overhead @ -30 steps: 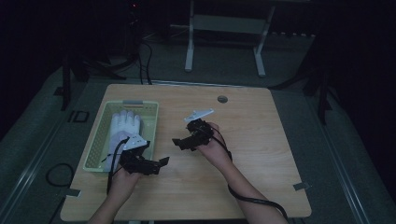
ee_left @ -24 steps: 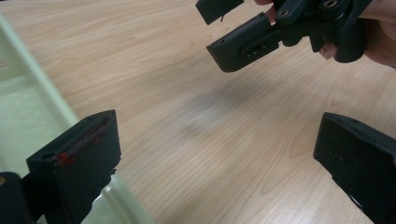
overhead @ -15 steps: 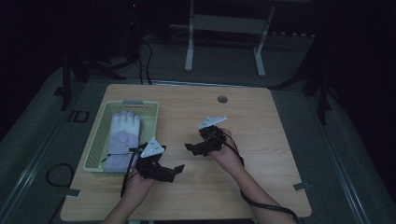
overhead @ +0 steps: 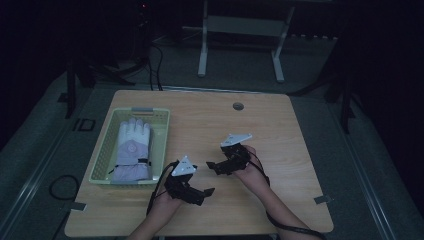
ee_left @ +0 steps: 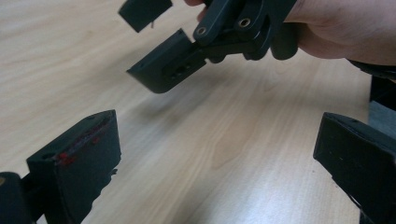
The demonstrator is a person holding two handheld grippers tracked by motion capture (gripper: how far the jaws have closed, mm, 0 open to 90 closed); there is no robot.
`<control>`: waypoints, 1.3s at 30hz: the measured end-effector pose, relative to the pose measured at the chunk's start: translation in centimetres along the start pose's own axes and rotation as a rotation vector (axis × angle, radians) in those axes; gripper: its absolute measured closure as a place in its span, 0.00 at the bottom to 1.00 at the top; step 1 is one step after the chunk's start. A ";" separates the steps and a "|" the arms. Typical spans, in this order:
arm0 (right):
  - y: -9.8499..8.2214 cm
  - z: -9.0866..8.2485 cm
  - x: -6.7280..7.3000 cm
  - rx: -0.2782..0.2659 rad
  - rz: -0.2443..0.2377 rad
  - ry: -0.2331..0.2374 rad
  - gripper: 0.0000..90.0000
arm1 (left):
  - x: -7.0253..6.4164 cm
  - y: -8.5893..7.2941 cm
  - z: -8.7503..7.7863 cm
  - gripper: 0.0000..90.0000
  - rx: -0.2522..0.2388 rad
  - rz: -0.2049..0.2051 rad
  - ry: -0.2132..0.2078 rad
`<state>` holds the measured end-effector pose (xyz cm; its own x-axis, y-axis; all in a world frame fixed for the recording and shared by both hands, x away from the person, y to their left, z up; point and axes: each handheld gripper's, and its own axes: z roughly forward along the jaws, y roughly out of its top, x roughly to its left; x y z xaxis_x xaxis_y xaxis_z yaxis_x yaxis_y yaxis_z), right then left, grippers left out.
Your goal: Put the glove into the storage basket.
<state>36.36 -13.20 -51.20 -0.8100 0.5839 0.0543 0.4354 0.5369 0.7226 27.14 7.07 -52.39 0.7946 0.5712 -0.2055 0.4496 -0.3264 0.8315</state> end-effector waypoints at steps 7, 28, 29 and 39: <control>-1.9 -0.2 -0.1 0.003 0.005 0.010 0.17 | -0.4 -0.8 1.4 0.01 0.016 0.013 -0.022; -6.7 -1.1 -1.5 -0.042 0.015 0.036 0.16 | -1.2 -2.7 3.4 0.01 0.056 0.042 -0.065; -6.9 -1.1 -1.5 -0.042 0.018 0.038 0.16 | -1.2 -2.7 3.4 0.01 0.055 0.043 -0.066; -8.4 -1.7 -1.9 -0.065 0.026 0.014 0.16 | -1.6 -3.2 3.5 0.01 0.059 0.056 -0.073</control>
<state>33.56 -19.89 -56.23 -0.8046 0.5880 0.0831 0.4301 0.4805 0.7643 25.90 4.52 -56.53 0.8459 0.4950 -0.1988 0.4256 -0.4015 0.8110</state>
